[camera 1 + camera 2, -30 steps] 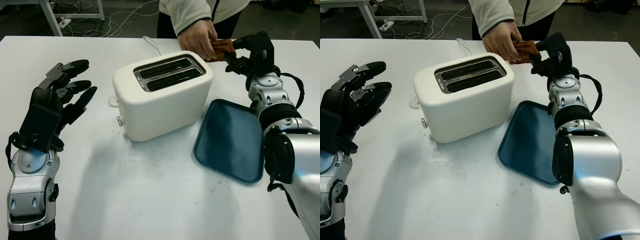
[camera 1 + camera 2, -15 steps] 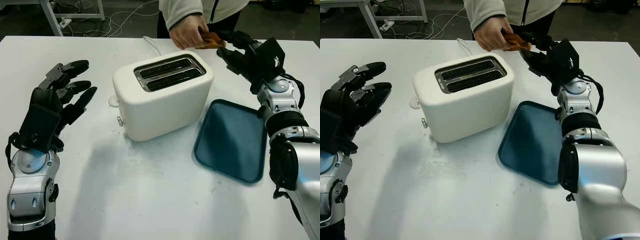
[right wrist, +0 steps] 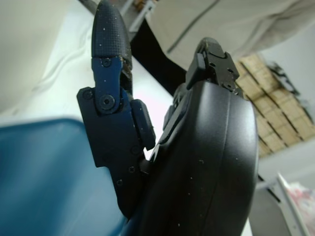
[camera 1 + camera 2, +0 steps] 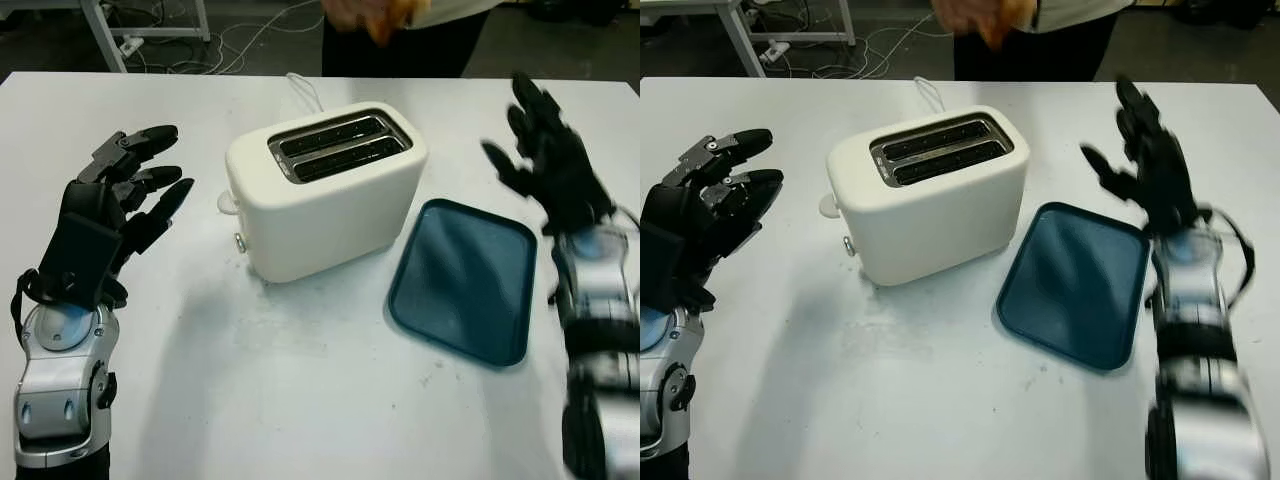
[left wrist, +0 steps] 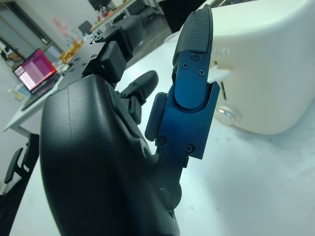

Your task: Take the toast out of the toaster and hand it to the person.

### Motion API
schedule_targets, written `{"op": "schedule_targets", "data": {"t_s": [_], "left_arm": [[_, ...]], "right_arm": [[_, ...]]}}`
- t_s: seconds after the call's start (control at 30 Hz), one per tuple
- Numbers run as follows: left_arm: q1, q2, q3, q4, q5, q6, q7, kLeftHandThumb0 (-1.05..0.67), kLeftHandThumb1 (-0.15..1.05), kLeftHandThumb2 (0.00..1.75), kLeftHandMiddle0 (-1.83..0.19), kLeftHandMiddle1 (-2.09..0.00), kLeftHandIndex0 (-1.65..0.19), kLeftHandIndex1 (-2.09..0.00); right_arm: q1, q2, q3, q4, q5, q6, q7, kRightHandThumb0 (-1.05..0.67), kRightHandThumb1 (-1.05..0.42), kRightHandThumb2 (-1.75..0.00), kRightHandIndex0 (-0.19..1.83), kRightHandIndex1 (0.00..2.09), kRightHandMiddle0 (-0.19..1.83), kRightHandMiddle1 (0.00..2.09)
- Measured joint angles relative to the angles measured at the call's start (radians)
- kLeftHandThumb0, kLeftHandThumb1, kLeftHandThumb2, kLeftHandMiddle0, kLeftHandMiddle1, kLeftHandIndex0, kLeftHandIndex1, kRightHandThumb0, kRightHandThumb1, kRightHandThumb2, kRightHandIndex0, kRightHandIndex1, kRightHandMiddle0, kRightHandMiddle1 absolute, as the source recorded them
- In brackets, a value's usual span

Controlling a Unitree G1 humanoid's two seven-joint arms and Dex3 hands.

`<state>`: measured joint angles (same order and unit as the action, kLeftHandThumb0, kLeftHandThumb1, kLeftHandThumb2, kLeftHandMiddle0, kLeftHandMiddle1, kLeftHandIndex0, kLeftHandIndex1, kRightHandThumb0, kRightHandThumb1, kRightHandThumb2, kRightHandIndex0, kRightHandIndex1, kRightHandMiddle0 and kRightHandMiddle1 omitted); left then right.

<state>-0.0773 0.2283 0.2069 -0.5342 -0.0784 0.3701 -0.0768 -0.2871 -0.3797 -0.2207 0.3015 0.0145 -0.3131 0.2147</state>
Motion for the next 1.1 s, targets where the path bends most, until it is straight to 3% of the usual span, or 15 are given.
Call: {"op": "schedule_targets", "data": {"t_s": [0.13,0.2,0.3,0.4,0.5,0.63,0.77,0.93,1.1], "left_arm": [[0.08,-0.053,-0.014,-0.034,0.003,-0.013,0.024,-0.71,0.92,0.18,-0.25,-0.89,-0.37,-0.51],[0.148,-0.097,-0.04,-0.062,0.008,-0.033,0.052,-0.66,0.92,0.2,-0.23,-0.88,-0.35,-0.5],[0.255,-0.157,-0.093,-0.067,0.009,-0.134,0.062,-0.68,0.92,0.22,-0.18,-0.87,-0.3,-0.49],[0.344,-0.213,-0.149,-0.041,0.009,-0.284,0.066,-0.66,0.92,0.19,-0.18,-0.85,-0.3,-0.48],[0.403,-0.271,-0.196,0.067,-0.006,-0.479,0.048,-0.62,0.92,0.19,-0.11,-0.91,-0.26,-0.49],[0.403,-0.286,-0.224,0.238,-0.081,-0.666,-0.047,-0.59,0.92,0.18,-0.02,-1.0,-0.18,-0.59],[0.386,-0.286,-0.226,0.32,-0.132,-0.776,-0.11,-0.61,0.92,0.27,0.0,-0.75,-0.03,-0.63],[0.37,-0.279,-0.225,0.348,-0.157,-0.798,-0.133,-0.68,0.92,0.32,0.0,-0.64,0.0,-0.62],[0.364,-0.271,-0.223,0.333,-0.149,-0.786,-0.13,-0.67,0.92,0.33,0.0,-0.75,0.0,-0.68]], "right_arm": [[0.302,0.138,0.044,-0.316,0.059,0.01,-0.021,-0.56,-0.92,-0.21,0.22,0.07,0.26,0.06],[0.452,0.225,0.108,-0.46,0.064,0.011,-0.047,-0.59,-0.92,-0.23,0.24,0.06,0.26,0.04],[0.615,0.317,0.207,-0.657,0.066,0.054,-0.078,-0.59,-0.92,-0.24,0.21,0.02,0.24,0.02],[0.691,0.348,0.248,-0.738,0.075,0.074,-0.089,-0.57,-0.92,-0.25,0.21,0.02,0.23,0.01],[0.745,0.36,0.273,-0.785,0.082,0.115,-0.101,-0.58,-0.92,-0.31,0.21,0.01,0.21,0.0],[0.766,0.363,0.29,-0.807,0.074,0.138,-0.115,-0.62,-0.92,-0.38,0.19,0.0,0.21,0.0],[0.724,0.363,0.282,-0.761,0.041,0.135,-0.129,-0.66,-0.92,-0.44,0.18,0.0,0.2,0.0],[0.675,0.363,0.27,-0.698,0.019,0.134,-0.148,-0.69,-0.92,-0.45,0.16,0.0,0.18,0.0],[0.655,0.369,0.268,-0.691,0.01,0.134,-0.168,-0.66,-0.92,-0.45,0.15,0.0,0.17,0.0]]}}
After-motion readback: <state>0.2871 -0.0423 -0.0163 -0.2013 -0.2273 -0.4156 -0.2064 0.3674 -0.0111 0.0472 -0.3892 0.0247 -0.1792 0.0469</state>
